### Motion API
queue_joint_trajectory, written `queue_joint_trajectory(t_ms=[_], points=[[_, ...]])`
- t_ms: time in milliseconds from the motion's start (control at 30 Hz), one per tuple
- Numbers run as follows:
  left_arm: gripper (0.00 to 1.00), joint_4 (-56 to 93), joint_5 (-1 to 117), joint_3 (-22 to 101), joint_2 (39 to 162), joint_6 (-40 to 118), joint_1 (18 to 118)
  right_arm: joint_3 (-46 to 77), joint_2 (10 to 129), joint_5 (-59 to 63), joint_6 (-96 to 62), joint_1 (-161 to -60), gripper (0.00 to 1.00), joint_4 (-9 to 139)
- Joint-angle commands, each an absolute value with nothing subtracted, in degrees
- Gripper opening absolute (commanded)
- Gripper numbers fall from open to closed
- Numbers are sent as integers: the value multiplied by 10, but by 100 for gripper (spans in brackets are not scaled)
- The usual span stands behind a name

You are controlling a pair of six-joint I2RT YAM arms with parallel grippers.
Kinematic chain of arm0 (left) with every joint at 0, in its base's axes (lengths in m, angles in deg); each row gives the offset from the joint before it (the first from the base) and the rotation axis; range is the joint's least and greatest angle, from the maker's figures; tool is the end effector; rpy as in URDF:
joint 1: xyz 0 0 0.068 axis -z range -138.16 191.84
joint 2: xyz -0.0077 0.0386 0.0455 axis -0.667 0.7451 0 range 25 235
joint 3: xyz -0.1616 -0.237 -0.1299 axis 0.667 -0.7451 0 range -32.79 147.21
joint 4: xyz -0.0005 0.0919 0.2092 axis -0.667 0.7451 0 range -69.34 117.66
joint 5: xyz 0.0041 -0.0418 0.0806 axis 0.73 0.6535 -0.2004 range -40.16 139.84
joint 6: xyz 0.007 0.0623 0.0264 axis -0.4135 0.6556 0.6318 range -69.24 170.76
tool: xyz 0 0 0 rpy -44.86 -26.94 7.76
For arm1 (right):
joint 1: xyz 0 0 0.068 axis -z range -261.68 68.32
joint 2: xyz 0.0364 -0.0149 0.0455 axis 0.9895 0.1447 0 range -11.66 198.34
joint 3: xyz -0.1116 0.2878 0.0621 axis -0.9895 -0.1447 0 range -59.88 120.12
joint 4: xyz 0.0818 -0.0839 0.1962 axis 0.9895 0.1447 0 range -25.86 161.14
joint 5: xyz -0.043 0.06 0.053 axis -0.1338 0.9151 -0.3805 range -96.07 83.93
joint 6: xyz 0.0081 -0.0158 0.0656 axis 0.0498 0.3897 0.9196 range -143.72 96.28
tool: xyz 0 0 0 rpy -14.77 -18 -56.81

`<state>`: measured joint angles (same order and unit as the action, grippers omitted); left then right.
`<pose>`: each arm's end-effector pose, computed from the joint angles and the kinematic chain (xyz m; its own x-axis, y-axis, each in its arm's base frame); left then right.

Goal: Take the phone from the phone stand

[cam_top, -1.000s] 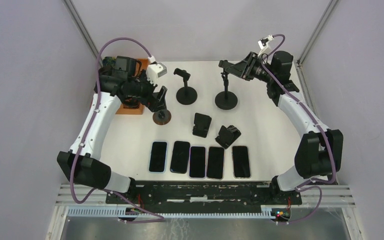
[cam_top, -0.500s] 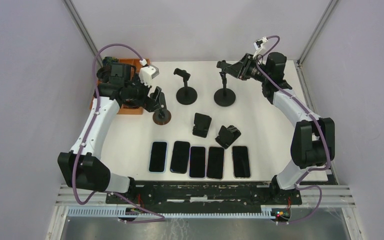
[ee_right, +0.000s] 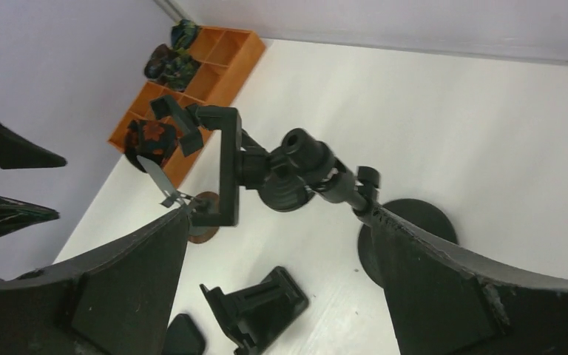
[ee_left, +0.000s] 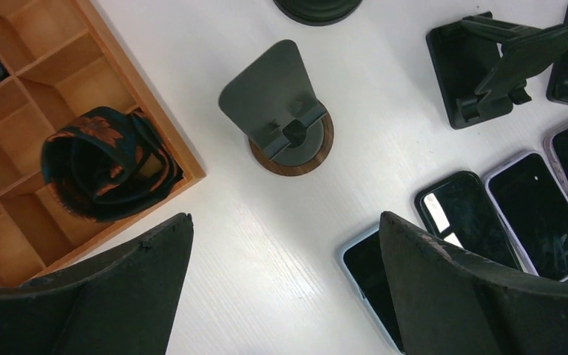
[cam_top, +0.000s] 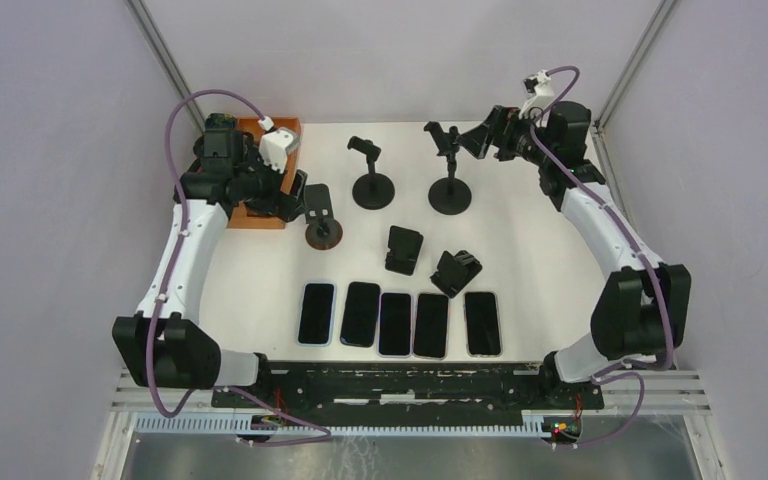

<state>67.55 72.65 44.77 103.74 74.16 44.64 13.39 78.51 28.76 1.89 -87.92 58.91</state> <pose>0.2523 -0.0336 0.3779 -0.5614 0.3942 -0.7276 0.5741 0.8188 0.0007 0.3497 0.0696 0.3932 -0.4602 0.3066 -0.8332 -0.4949 0.6906 0.5274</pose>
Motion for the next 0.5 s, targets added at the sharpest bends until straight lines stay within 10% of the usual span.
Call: queue_joint_trajectory(t_ms=[0,467], points=[[100,648,754,448,998,742,411,120,679,195,-33,-864,98,678],[100,458,807,182,936,738,348,-202,406,-146,-90,-849,98,675]])
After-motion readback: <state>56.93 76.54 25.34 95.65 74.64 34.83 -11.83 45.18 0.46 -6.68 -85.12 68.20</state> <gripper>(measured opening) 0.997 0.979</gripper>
